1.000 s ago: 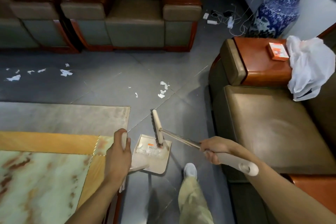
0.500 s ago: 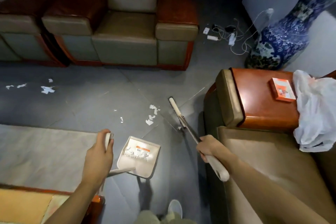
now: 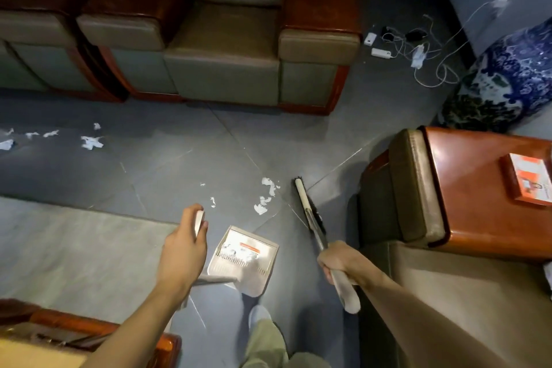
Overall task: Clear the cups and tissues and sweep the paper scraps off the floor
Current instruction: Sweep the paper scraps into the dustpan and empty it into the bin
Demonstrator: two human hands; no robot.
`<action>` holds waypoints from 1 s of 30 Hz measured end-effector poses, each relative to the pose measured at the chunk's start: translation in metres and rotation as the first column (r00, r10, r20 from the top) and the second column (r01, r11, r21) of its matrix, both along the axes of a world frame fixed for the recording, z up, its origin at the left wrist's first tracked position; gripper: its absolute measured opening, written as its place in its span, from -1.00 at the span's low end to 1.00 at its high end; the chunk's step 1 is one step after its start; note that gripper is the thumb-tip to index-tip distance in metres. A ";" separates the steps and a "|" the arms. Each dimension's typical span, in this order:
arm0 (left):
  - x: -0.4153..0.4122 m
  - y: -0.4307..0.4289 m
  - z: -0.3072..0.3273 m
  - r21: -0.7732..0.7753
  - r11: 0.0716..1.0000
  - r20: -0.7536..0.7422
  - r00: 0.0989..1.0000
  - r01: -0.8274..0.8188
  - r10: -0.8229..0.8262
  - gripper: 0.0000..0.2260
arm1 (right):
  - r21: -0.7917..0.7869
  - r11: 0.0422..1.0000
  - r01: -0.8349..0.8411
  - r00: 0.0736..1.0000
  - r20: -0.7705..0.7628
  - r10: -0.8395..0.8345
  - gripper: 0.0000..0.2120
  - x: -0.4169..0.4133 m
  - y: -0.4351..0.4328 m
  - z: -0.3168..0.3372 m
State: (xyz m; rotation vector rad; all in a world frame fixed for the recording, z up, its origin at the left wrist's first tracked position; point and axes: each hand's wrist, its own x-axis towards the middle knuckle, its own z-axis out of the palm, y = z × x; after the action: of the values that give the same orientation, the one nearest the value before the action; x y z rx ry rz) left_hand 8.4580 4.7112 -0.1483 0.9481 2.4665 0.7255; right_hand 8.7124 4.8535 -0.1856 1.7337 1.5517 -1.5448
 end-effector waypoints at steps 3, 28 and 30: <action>-0.007 0.007 -0.001 0.026 0.998 0.038 0.998 -0.049 0.048 -0.83 | -0.075 0.993 0.090 0.996 -0.006 -0.091 -0.84 -0.015 0.018 0.012; 0.011 0.092 0.000 -0.070 0.953 0.057 0.953 -0.293 0.298 -0.78 | 0.028 0.900 -0.435 0.855 0.328 0.403 -0.82 -0.067 0.192 -0.020; 0.012 0.093 0.001 -0.082 0.955 0.053 0.955 -0.286 0.291 -0.79 | 0.068 0.868 -0.493 0.839 0.301 0.453 -0.69 -0.060 0.191 -0.032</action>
State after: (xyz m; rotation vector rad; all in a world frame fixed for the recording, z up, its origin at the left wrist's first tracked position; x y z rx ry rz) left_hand 8.4699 4.8047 -0.1471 0.5326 2.5828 0.7381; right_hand 8.6526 5.0442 -0.2178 1.4035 1.8001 -0.9249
